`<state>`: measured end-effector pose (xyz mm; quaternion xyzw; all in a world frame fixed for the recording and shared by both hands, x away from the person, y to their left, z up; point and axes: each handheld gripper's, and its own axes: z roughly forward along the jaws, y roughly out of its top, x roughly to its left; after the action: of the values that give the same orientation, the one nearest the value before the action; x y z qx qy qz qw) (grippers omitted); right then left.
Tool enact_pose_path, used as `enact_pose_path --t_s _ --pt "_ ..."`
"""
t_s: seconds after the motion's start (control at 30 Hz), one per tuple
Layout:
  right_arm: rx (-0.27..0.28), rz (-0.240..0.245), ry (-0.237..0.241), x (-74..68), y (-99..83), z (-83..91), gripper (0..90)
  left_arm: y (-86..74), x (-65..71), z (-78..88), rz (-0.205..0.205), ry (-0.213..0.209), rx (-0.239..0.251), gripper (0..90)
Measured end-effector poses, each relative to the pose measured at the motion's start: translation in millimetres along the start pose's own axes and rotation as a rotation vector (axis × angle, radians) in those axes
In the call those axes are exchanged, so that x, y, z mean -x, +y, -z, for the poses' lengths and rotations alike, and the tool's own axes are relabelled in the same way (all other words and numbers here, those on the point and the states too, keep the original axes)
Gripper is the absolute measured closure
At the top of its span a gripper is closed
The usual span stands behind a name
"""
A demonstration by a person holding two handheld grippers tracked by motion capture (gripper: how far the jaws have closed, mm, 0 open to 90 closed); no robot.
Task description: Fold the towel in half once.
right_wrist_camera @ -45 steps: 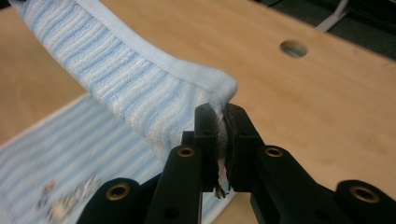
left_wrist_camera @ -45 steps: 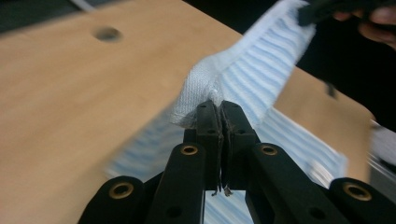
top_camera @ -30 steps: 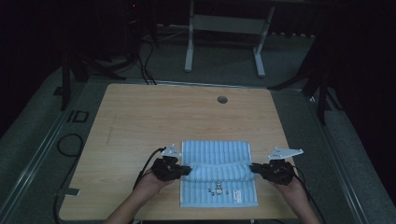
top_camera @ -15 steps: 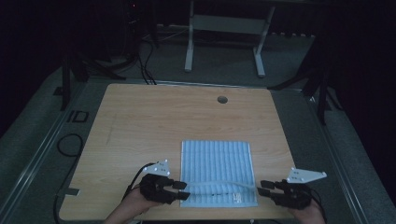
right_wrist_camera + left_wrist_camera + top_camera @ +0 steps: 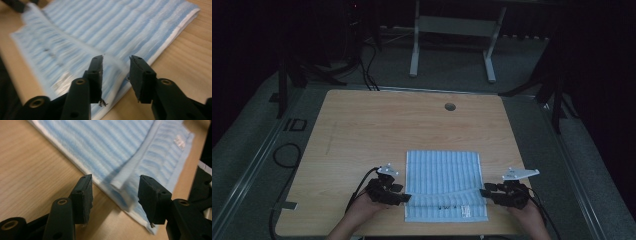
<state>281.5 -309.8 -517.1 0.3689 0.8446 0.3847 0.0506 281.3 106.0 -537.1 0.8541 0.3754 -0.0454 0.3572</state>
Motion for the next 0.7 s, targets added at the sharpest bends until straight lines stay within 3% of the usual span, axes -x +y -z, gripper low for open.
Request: enact_pose_path --t_s 0.07,0.17,0.33,0.53,0.57,0.6,0.7 --pt "-0.03 -0.006 0.005 5.6 4.0 -12.5 63.9 1.4 -0.6 -7.5 -0.01 0.0 -0.036 45.6" --pt "-0.087 0.001 -0.019 9.6 4.9 -28.0 68.7 3.8 -0.2 -9.5 -0.017 0.013 -0.04 53.8" --pt "-0.098 0.003 -0.005 10.1 4.0 -31.0 80.1 5.3 2.4 -9.5 -0.037 0.028 -0.025 81.1" --pt "-0.044 0.034 0.006 -1.7 6.3 -10.2 82.1 8.1 15.2 4.6 -0.064 0.0 0.022 84.8" --pt "-0.027 0.041 0.01 -5.1 6.2 -4.4 82.1 6.7 22.6 9.8 -0.089 -0.007 0.037 84.8" --pt "0.002 0.063 0.02 -13.6 4.2 8.7 82.1 5.6 25.2 11.9 -0.094 -0.013 0.047 84.8" --pt "0.028 0.08 0.034 -24.1 -2.1 24.3 82.0 1.4 31.5 16.3 -0.109 -0.029 0.058 84.8"
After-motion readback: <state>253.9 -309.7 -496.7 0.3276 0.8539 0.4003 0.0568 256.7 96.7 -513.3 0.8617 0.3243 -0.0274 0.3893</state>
